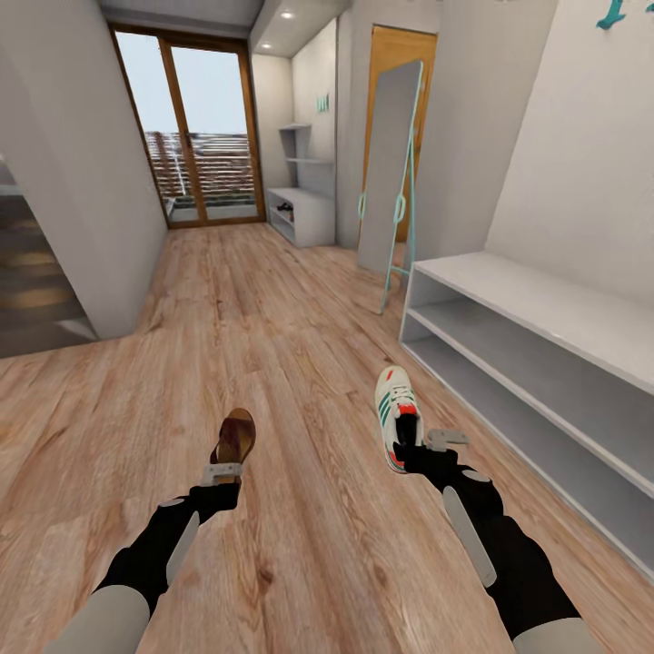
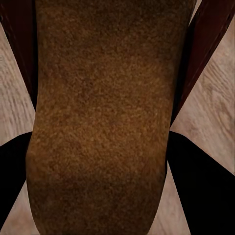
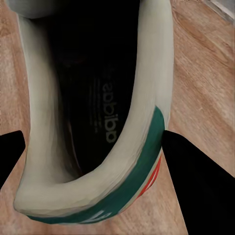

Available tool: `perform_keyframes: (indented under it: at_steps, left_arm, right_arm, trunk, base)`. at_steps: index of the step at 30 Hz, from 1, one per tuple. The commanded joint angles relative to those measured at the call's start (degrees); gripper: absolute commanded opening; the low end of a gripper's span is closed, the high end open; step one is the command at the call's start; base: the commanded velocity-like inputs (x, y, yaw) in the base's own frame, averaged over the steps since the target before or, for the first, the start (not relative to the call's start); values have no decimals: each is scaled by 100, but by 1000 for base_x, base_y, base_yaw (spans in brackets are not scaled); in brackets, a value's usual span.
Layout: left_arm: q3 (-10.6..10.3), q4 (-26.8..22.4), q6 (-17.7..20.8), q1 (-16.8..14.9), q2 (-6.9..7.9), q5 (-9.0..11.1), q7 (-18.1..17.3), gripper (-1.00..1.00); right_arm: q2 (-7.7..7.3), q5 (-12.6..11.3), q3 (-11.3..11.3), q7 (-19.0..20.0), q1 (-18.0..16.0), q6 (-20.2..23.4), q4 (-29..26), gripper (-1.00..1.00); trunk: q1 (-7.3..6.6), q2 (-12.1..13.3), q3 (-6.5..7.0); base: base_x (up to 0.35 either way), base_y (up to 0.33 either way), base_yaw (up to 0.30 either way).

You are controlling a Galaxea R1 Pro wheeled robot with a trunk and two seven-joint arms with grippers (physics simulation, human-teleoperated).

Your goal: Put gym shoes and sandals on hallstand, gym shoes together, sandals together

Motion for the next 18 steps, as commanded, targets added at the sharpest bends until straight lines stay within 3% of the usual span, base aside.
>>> perform_keyframes:
  at_steps: [1,7,11,18]
  left_arm:
    - [24,-9,38,-2,-3,5,-33,-100]
    - [27,-9,43,-2,-3,9,-33,-100]
    - [33,-15,46,-2,-3,27,-33,-100]
    - [33,-18,43,-2,-1,456,-33,-100]
  right_arm:
    - [-7,-59,17,-56,-3,17,-8,-100]
    - [-6,-54,17,-64,-2,17,-8,-100]
    - [-6,-53,17,-64,-3,17,-8,-100]
    - [-6,-53,17,-65,-3,17,-8,-100]
  trunk:
    - [0,-2,-2]
    - [0,-2,3]
    - [0,-2,3]
    - [0,-2,10]
  base:
    - [139,0,0]
    - [286,0,5]
    - [337,0,173]
    - [343,0,273]
